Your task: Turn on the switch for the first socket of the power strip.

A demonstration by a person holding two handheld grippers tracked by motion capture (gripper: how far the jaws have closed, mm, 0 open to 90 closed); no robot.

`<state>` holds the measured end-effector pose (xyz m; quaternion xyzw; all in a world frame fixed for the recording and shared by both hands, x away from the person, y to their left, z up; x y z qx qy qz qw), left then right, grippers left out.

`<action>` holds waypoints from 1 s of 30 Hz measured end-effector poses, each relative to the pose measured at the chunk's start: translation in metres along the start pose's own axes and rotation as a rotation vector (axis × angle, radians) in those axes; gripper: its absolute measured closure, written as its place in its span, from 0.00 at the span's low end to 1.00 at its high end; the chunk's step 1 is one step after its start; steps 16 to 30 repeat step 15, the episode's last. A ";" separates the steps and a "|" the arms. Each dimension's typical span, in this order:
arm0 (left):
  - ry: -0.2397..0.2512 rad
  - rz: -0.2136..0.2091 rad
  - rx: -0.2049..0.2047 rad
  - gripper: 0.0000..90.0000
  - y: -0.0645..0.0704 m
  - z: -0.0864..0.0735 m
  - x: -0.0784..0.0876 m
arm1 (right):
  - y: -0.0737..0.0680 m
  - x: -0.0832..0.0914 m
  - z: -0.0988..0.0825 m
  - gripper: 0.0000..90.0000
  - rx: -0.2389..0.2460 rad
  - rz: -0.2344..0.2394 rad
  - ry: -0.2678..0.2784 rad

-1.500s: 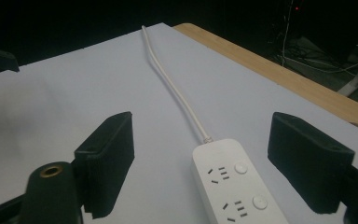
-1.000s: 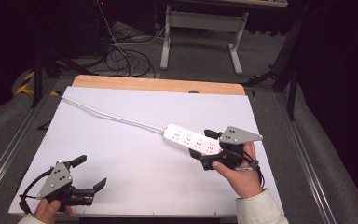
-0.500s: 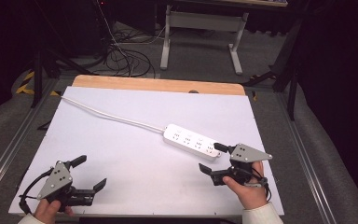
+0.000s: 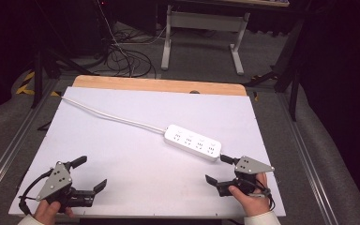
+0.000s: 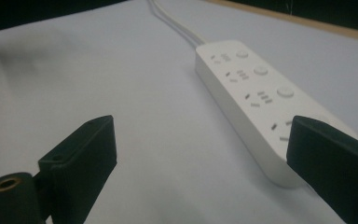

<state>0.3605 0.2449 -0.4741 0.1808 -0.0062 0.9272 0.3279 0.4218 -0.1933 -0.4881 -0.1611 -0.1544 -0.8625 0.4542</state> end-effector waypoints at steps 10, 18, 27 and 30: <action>-0.012 0.006 -0.006 0.04 -0.001 -0.002 -0.002 | 0.003 0.000 -0.018 0.05 -0.002 0.008 -0.052; -0.015 0.008 0.002 0.04 -0.003 -0.002 -0.002 | 0.005 0.004 -0.016 0.06 -0.016 -0.026 -0.024; -0.015 0.008 0.002 0.04 -0.003 -0.002 -0.002 | 0.005 0.004 -0.016 0.06 -0.016 -0.026 -0.024; -0.015 0.008 0.002 0.04 -0.003 -0.002 -0.002 | 0.005 0.004 -0.016 0.06 -0.016 -0.026 -0.024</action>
Point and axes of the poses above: each handheld gripper's, and its own axes: x roughly backward along the jaws, z roughly out of its top, y roughly to its right, the point moved 5 cm from there along -x, roughly forward along the jaws, and after that the axes turned 10 degrees about x, right-handed, at the moved point
